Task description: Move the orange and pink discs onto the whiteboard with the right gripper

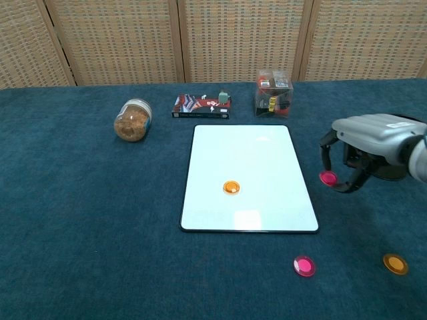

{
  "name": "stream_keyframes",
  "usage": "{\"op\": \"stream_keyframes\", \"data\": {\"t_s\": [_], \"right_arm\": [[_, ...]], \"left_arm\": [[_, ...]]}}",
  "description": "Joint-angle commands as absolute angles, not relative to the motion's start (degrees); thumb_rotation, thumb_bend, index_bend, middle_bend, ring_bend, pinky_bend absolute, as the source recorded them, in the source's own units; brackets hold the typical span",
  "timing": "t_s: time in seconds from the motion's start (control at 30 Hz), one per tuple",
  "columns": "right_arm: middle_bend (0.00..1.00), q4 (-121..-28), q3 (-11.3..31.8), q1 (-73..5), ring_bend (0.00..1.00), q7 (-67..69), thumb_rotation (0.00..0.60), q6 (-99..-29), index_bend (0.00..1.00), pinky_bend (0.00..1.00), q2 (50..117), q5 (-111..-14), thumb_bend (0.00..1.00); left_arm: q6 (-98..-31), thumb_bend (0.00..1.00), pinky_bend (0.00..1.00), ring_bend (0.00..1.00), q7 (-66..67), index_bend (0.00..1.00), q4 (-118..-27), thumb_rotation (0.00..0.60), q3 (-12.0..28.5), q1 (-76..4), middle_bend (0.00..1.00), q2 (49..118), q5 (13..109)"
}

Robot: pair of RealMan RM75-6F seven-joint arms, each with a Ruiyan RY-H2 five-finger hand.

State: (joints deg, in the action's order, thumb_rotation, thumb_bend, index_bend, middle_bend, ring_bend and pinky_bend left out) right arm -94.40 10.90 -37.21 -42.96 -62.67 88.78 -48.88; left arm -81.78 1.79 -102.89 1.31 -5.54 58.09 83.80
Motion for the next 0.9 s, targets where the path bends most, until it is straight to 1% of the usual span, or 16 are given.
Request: {"op": "stream_keyframes", "data": {"t_s": [0.03, 0.23, 0.37, 0.57, 0.67, 0.8, 0.9], "right_arm": [[1.00, -93.85, 14.08, -41.41, 1.00, -48.84, 0.600, -63.83, 0.52, 1.00, 92.42, -43.03, 0.34], [1.00, -90.76, 16.30, -45.46, 1.00, -52.72, 0.600, -65.17, 0.52, 1.00, 96.89, -37.69, 0.34], [1.00, -87.92, 16.49, -47.46, 1.00, -54.48, 0.600, -65.99, 0.50, 1.00, 99.55, -35.64, 0.34], [1.00, -85.65, 16.11, -48.41, 1.00, -54.57, 0.600, -66.99, 0.32, 1.00, 101.42, -35.08, 0.34], [1.00, -86.70, 15.59, -48.17, 1.00, -54.20, 0.600, -67.67, 0.28, 1.00, 100.92, -35.46, 0.34], [1.00, -90.20, 14.37, -46.96, 1.00, -53.10, 0.600, -69.04, 0.28, 1.00, 98.72, -37.15, 0.34], [1.00, -96.10, 11.75, -44.19, 1.00, -50.94, 0.600, -70.53, 0.28, 1.00, 94.69, -39.80, 0.34]], "left_arm": [[-81.69, 0.00, 0.00, 0.00, 1.22, 0.00, -102.73, 0.600, 1.50, -5.57, 0.00, 57.86, 83.45], [-81.17, 0.00, 0.00, 0.00, 0.59, 0.00, -102.55, 0.600, 1.64, -5.79, 0.00, 57.63, 83.06], [-80.78, 0.00, 0.00, 0.00, 0.20, 0.00, -102.46, 0.600, 1.78, -5.96, 0.00, 57.53, 82.67], [-80.34, 0.00, 0.00, 0.00, -0.72, 0.00, -102.33, 0.600, 1.95, -6.16, 0.00, 57.23, 82.34], [-80.68, 0.00, 0.00, 0.00, -1.26, 0.00, -102.37, 0.600, 1.92, -6.00, 0.00, 56.97, 82.60], [-81.06, 0.00, 0.00, 0.00, -1.82, 0.00, -102.38, 0.600, 1.92, -5.82, 0.00, 56.76, 82.80], [-81.12, 0.00, 0.00, 0.00, -2.03, 0.00, -102.40, 0.600, 1.62, -5.74, 0.00, 56.68, 83.40]]}}
